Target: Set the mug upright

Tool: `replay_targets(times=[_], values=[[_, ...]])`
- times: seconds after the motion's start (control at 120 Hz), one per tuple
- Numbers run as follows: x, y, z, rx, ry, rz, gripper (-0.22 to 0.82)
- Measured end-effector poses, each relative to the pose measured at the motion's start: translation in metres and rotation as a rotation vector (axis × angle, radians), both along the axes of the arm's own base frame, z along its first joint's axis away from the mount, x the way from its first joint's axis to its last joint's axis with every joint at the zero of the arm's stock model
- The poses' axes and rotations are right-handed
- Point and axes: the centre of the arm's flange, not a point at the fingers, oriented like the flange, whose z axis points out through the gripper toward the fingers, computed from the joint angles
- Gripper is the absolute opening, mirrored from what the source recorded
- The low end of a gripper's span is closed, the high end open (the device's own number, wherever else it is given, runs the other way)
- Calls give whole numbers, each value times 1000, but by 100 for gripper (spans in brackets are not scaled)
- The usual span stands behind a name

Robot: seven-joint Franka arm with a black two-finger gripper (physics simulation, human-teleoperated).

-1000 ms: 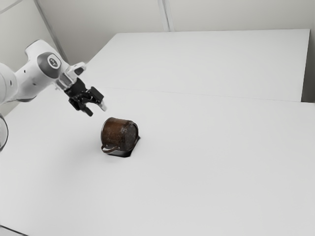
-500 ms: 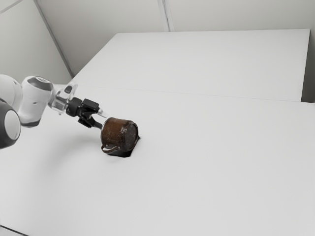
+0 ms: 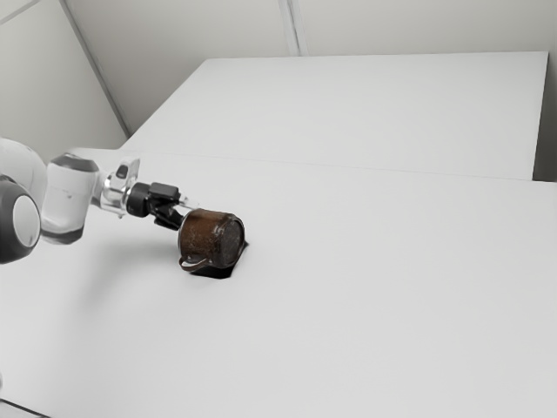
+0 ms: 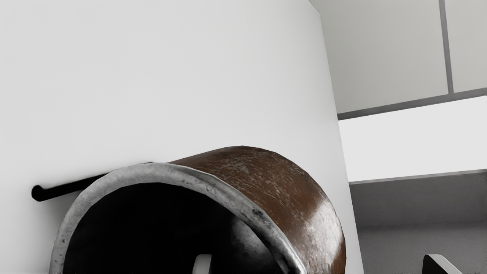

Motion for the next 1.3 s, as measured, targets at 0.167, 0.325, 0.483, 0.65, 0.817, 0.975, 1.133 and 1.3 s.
replay_targets(times=[0.167, 0.325, 0.483, 0.65, 0.817, 0.975, 1.133, 1.3], values=[[-1, -1, 4, -9, -37, -3, 60], [0, -2, 11, -9, -68, -9, 55], [-1, -6, 13, -18, -82, -12, 47], [-1, -8, 13, -21, -92, -11, 19], [0, -14, 11, -24, -94, -19, -4], [4, -24, 7, -14, -92, -32, -11], [8, -29, 5, 8, -91, -37, -14], [10, -33, 18, 50, -103, -48, -17]])
